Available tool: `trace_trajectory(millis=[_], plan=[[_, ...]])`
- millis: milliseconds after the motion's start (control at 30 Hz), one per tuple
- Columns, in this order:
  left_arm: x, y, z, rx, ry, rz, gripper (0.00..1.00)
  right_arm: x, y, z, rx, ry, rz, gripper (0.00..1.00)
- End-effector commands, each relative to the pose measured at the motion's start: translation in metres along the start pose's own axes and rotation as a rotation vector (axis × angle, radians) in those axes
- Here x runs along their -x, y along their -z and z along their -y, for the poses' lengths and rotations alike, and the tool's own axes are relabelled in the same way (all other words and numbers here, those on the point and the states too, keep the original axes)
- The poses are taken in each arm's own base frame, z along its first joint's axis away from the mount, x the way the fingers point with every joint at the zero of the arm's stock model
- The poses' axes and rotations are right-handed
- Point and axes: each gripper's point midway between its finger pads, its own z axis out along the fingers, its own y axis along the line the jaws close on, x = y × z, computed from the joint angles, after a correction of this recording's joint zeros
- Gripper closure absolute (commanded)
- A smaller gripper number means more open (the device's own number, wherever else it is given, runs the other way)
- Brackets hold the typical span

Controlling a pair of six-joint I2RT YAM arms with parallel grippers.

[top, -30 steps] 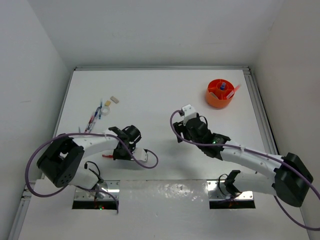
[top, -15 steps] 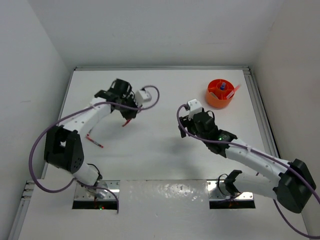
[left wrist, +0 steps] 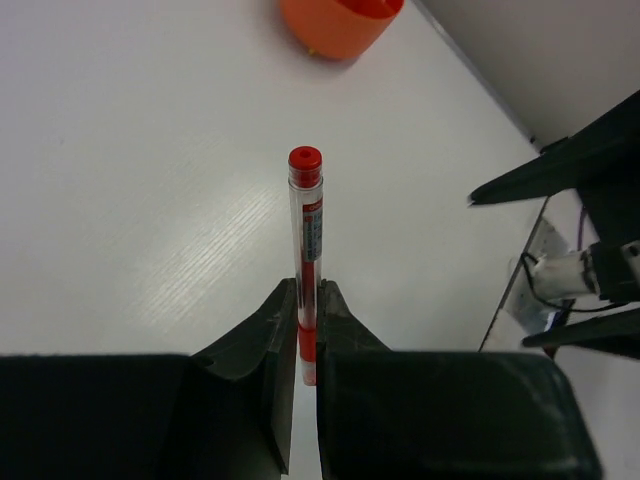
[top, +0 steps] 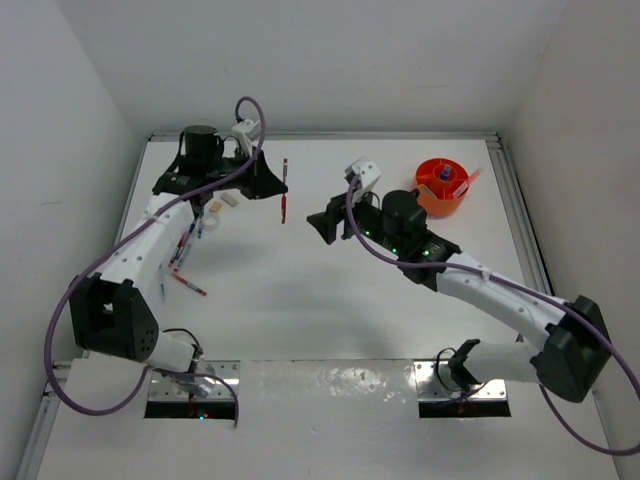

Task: Sort the stationery into containers
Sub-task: Place the pen in the storage box.

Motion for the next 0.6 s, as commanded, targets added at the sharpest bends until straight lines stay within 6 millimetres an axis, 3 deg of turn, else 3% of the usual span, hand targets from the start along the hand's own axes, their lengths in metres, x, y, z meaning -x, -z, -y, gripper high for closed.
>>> trace_trajectory(millis=[0, 133, 433, 567], plan=[[0.051, 0.019, 0.037, -0.082, -0.015, 0.195, 1.0, 0.04, -0.022, -0.034, 0.132, -0.036, 0.101, 0.3], [0.058, 0.027, 0.043, -0.074, -0.005, 0.238, 1.0, 0.029, -0.041, -0.036, 0.127, -0.084, 0.058, 0.31], [0.048, 0.03, 0.046, -0.075, 0.011, 0.257, 1.0, 0.023, -0.037, -0.037, 0.122, -0.095, 0.078, 0.39], [0.047, 0.026, 0.046, -0.082, 0.032, 0.271, 1.0, 0.025, -0.048, -0.041, 0.137, -0.13, 0.087, 0.41]])
